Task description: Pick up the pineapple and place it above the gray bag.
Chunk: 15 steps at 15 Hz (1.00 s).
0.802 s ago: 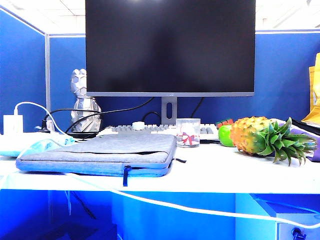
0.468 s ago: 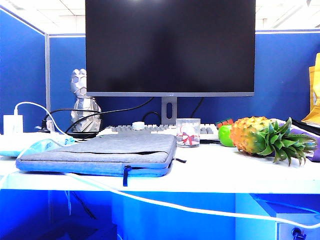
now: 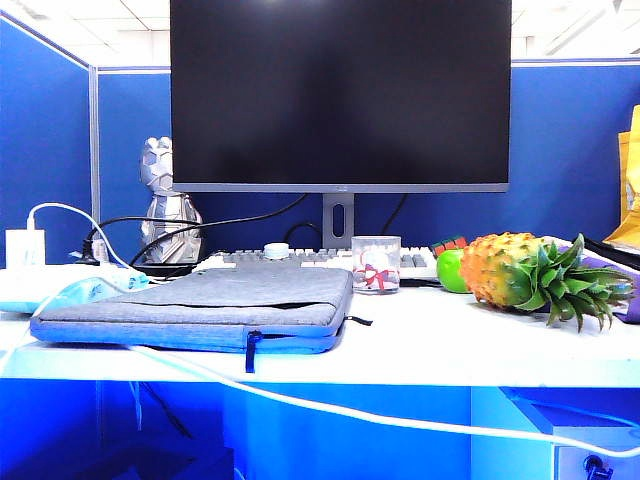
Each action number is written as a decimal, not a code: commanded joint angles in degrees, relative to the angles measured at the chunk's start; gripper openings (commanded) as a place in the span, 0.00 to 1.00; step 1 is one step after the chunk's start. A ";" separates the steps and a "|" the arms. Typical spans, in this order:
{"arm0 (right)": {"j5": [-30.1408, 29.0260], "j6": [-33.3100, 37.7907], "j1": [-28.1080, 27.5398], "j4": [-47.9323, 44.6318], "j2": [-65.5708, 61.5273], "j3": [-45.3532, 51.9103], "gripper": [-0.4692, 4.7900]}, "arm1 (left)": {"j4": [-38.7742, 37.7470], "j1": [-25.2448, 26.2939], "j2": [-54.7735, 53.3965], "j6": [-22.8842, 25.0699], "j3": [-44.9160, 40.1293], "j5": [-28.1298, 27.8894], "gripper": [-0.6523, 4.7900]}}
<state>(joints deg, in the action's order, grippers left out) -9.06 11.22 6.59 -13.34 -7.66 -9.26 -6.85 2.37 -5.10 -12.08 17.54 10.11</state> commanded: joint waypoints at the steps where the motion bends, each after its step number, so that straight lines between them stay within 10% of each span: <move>1: -0.96 -4.02 -0.17 1.42 -14.36 -13.46 1.00 | -0.76 0.02 -13.84 2.56 6.78 3.69 0.93; 8: -8.48 -20.63 -4.50 24.96 -59.04 -51.25 1.00 | -12.44 0.04 -43.69 14.91 37.27 3.65 1.00; 15: -20.46 -20.48 -14.49 36.83 -74.84 -58.90 1.00 | -14.73 -0.02 -51.67 16.50 37.68 5.66 1.00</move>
<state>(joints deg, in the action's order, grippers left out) -28.42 -8.21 -7.92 22.22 -81.91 -67.79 -22.52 2.33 -56.66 4.29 55.05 14.44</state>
